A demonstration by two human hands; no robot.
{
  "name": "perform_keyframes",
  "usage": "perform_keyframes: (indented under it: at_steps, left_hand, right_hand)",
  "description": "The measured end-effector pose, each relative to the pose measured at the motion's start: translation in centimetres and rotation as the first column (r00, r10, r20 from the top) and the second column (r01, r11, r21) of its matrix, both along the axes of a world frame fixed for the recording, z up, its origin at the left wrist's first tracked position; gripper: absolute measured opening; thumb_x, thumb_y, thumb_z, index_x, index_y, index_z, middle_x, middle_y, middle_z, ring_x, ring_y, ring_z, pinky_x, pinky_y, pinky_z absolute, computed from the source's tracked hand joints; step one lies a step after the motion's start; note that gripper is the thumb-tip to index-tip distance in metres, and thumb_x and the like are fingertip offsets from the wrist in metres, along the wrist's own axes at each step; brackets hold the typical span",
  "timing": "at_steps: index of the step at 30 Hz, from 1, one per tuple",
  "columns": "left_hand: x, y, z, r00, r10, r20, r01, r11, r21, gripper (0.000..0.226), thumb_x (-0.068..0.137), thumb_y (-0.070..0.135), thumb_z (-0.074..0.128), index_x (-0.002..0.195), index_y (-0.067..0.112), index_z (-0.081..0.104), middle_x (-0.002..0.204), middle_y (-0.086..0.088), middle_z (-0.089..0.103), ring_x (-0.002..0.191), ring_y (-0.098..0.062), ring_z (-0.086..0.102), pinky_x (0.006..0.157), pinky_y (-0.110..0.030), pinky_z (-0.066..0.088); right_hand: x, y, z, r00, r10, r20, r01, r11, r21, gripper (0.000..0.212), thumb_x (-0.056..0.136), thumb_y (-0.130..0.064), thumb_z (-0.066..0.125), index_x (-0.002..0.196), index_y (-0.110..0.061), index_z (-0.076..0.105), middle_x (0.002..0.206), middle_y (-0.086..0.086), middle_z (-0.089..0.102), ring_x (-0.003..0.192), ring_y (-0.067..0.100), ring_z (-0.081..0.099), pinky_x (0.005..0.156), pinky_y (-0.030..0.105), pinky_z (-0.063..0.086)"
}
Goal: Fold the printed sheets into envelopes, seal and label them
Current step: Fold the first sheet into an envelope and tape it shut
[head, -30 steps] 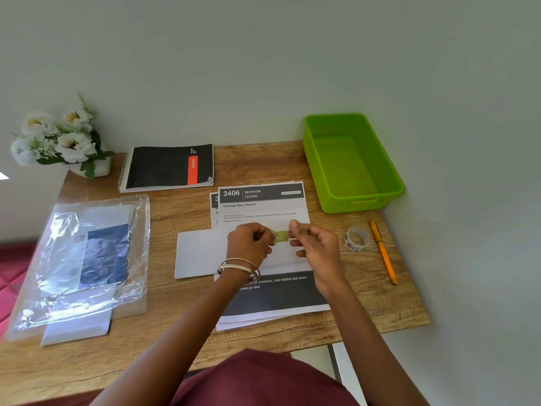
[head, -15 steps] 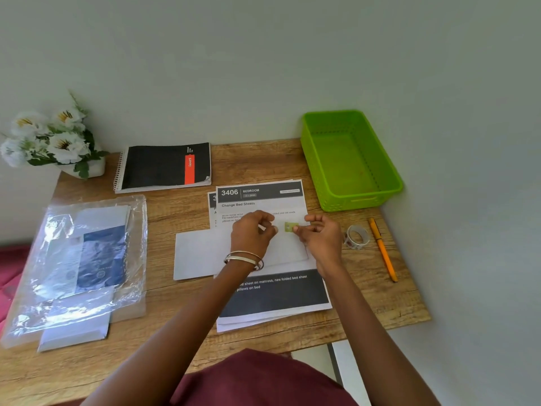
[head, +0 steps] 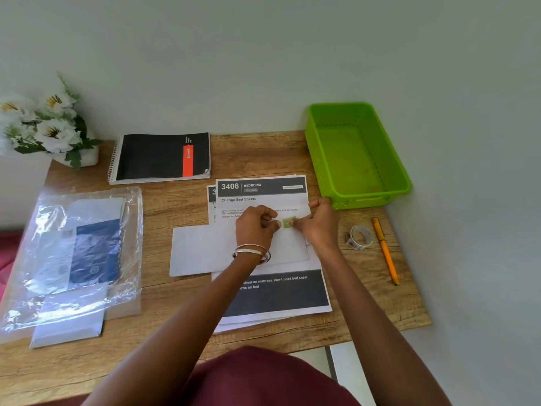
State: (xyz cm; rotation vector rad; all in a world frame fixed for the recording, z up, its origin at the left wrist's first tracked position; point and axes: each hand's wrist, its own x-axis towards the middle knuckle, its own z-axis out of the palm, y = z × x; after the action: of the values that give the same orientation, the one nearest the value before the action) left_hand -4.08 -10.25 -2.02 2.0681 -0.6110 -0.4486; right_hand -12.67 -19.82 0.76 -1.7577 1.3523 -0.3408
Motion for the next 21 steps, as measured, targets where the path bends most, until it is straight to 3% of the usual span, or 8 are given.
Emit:
perform_keyframes:
  at_steps: [3,9,21]
  left_hand:
    - [-0.5,-0.2,-0.2,0.999,-0.002,0.047,0.001,1.000,0.023,0.014,0.071,0.012,0.077,0.083,0.016,0.072,0.084,-0.002,0.059,0.060,-0.004,0.050,0.062,-0.007,0.034]
    - [-1.1,-0.6,-0.6,0.998,0.026,0.059,-0.027,0.999,0.022,0.011,0.073,0.016,0.075,0.084,0.016,0.075,0.088,-0.003,0.053,0.069,-0.012,0.051,0.065,-0.018,0.036]
    - [-1.0,-0.8,-0.7,0.998,0.019,0.060,-0.021,0.999,0.026,0.011,0.072,0.014,0.076,0.083,0.016,0.075,0.089,-0.005,0.053,0.071,-0.012,0.049,0.066,-0.019,0.035]
  right_hand:
    - [0.4,0.1,-0.2,0.999,0.015,-0.052,-0.017,0.999,-0.047,0.055,0.065,-0.013,0.085,0.104,-0.014,0.046,0.098,0.014,0.065,0.089,0.029,0.064,0.071,0.033,0.049]
    - [0.6,0.3,0.2,0.994,0.027,-0.102,-0.039,0.993,-0.112,0.056,0.070,-0.008,0.081,0.115,-0.005,0.048,0.114,0.013,0.060,0.103,0.031,0.059,0.073,0.028,0.042]
    - [0.9,0.6,0.4,0.981,0.097,-0.169,-0.132,0.968,-0.213,0.045,0.075,-0.003,0.074,0.111,-0.009,0.048,0.107,0.013,0.064,0.096,0.032,0.062,0.064,0.027,0.039]
